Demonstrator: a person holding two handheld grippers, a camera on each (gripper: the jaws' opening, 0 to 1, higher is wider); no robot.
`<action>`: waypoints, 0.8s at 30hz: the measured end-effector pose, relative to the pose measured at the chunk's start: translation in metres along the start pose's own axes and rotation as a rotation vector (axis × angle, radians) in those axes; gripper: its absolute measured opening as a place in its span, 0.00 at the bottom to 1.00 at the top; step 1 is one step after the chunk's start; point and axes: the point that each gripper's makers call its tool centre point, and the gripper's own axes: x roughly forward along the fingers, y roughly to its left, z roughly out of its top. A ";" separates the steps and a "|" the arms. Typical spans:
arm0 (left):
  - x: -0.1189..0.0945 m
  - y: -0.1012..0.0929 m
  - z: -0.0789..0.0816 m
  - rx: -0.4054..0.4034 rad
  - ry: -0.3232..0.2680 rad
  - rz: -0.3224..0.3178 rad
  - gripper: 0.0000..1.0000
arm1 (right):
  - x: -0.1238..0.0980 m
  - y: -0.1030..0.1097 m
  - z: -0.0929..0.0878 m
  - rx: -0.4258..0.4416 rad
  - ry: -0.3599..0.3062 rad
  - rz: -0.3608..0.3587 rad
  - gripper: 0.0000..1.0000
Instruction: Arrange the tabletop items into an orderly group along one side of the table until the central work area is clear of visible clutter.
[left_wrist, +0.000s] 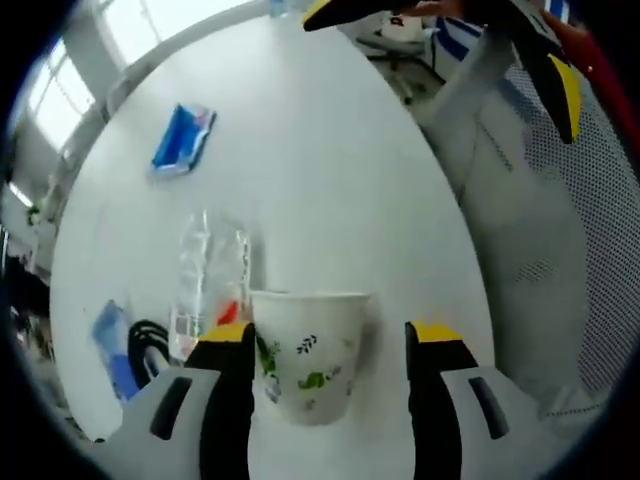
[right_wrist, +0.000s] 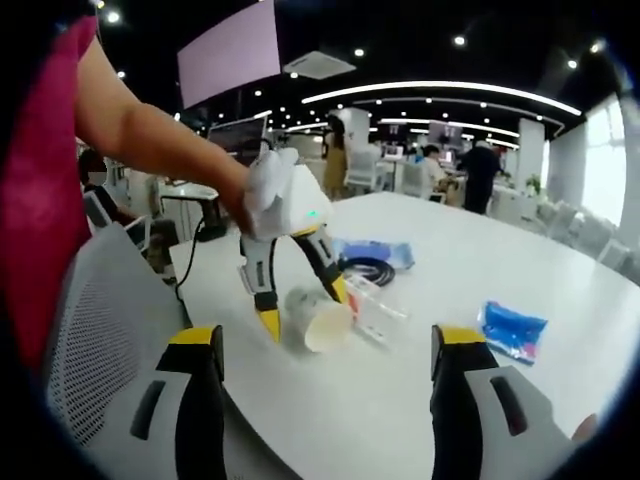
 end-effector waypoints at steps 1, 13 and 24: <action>0.002 0.001 -0.001 -0.001 0.004 -0.001 0.58 | 0.000 0.000 0.000 0.000 -0.001 -0.001 0.85; 0.013 0.003 -0.009 0.013 0.048 -0.005 0.54 | 0.000 0.000 0.000 -0.003 0.007 -0.002 0.84; 0.017 0.003 -0.011 0.010 0.052 -0.005 0.50 | -0.001 0.000 -0.002 -0.004 0.013 0.001 0.84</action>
